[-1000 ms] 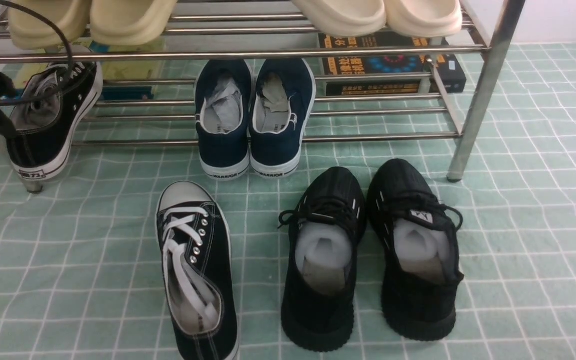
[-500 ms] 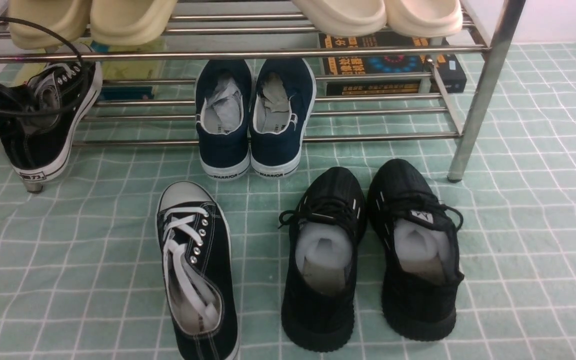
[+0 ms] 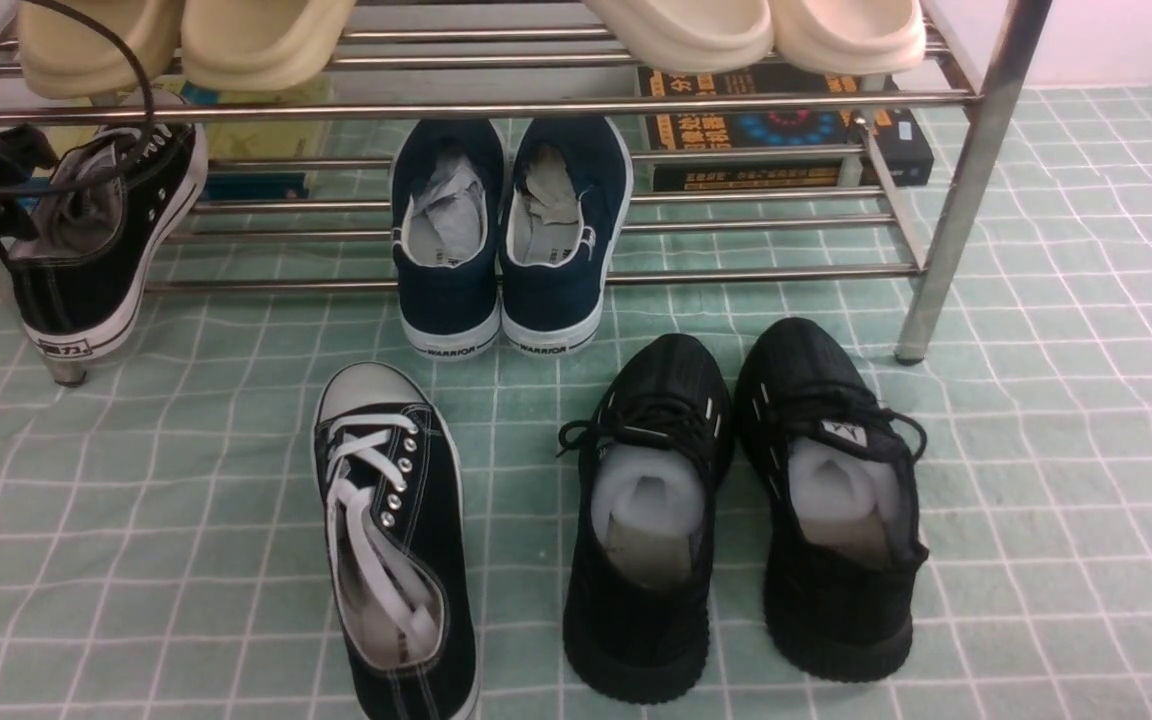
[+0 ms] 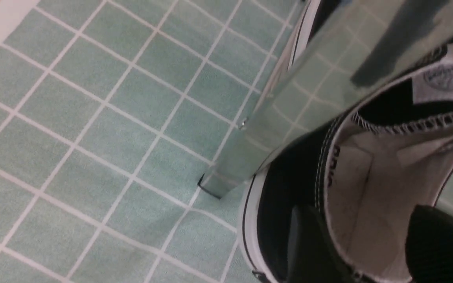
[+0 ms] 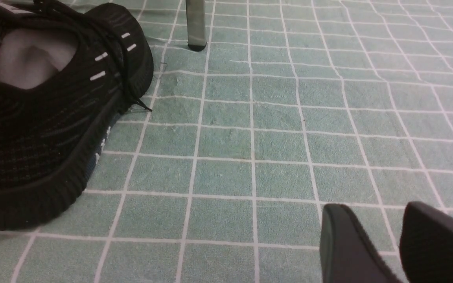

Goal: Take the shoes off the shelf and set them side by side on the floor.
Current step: 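Grasp the leftmost shoe on the bottom shelf of the shoe rack with the left gripper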

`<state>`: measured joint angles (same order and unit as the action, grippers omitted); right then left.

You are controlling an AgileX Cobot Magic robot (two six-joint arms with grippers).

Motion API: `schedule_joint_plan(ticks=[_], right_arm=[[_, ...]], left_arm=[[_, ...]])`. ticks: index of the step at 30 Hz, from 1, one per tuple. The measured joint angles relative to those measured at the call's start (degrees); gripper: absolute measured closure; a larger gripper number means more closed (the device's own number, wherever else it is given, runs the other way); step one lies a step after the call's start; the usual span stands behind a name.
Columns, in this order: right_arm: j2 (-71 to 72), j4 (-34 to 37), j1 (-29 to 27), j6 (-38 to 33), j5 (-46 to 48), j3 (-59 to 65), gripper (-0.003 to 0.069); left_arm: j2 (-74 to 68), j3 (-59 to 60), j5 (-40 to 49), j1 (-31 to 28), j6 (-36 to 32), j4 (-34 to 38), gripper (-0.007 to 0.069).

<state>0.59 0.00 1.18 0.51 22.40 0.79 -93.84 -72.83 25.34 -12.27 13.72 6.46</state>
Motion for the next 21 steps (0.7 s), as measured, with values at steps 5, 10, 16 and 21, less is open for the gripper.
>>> schedule_joint_plan(ticks=[5, 10, 16, 21], right_arm=[[0.0, 0.0, 0.0, 0.0, 0.0, 0.0, 0.042], [0.0, 0.0, 0.0, 0.0, 0.0, 0.0, 0.042], [0.0, 0.0, 0.0, 0.0, 0.0, 0.0, 0.042], [0.0, 0.0, 0.0, 0.0, 0.0, 0.0, 0.042]], left_arm=[[-2.7, 0.0, -0.7, 0.0, 0.8, -0.7, 0.0226], [-5.8, 0.0, -1.0, 0.0, 1.2, -0.7, 0.0221], [-7.2, -0.1, -1.2, 0.0, 1.4, 0.1, 0.0312], [-6.8, -0.1, 2.2, -0.1, 0.2, -0.3, 0.0568]])
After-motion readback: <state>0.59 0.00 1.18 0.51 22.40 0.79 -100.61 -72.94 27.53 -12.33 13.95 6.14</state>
